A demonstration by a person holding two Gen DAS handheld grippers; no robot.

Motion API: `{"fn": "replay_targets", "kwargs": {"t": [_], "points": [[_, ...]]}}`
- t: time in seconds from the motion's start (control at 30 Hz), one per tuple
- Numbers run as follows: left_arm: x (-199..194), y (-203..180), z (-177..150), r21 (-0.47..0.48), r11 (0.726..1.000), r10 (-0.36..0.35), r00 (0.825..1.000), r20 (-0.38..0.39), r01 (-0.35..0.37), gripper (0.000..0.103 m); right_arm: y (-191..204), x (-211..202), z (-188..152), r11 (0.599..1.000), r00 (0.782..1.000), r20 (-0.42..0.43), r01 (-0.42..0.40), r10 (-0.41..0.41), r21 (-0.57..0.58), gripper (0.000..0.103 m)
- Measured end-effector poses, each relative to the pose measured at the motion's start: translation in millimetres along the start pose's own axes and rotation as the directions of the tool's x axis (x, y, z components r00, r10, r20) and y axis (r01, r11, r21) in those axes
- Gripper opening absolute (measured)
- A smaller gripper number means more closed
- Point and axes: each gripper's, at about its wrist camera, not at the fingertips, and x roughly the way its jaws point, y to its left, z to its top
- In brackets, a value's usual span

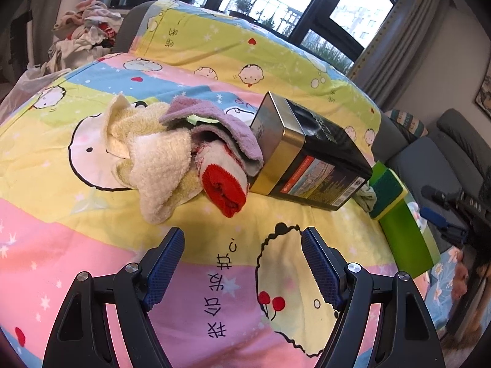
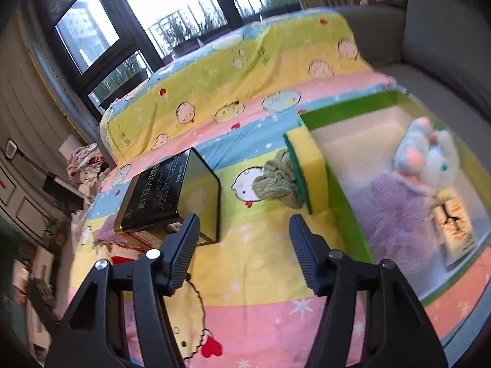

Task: Organize soft objects
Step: 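Move the right gripper to the grey-green washcloth and close on it, then lift the washcloth with the right gripper while the left gripper comes to grasp it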

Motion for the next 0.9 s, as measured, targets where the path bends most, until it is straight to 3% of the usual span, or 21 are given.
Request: {"fn": "replay_targets", "kwargs": {"t": [0.27,0.43,0.53,0.57,0.63,0.73,0.9], "points": [[8,0,0,0.024,0.999,0.032,0.998,-0.05,-0.031,0.079,7,57,41,0.997,0.985,-0.17,0.043,-0.03,0.072,0.061],[10,-4,-3,0.067,0.996,0.072,0.995,-0.071,-0.067,0.079,1,110,44,0.976,0.96,-0.248,0.165,-0.127,0.142,0.058],[11,-5,-4,0.088,0.993,0.083,0.993,-0.087,-0.076,0.079,-7,125,46,0.955,0.946,-0.244,0.255,-0.213,0.155,0.056],[11,-5,-3,0.089,0.993,0.085,0.992,-0.09,-0.077,0.079,-9,133,44,0.948,0.938,-0.251,0.282,-0.24,0.146,0.053],[10,-5,-3,0.092,0.993,0.082,0.993,-0.09,-0.073,0.079,-11,144,40,0.944,0.926,-0.278,0.3,-0.255,0.135,0.033],[10,-4,-3,0.091,0.993,0.086,0.992,-0.094,-0.078,0.079,-17,148,39,0.939,0.916,-0.279,0.328,-0.289,0.106,0.013],[9,0,0,0.06,0.995,0.082,0.992,-0.095,-0.076,0.079,-15,116,33,0.962,0.947,-0.227,0.256,-0.229,0.099,0.01]]}}
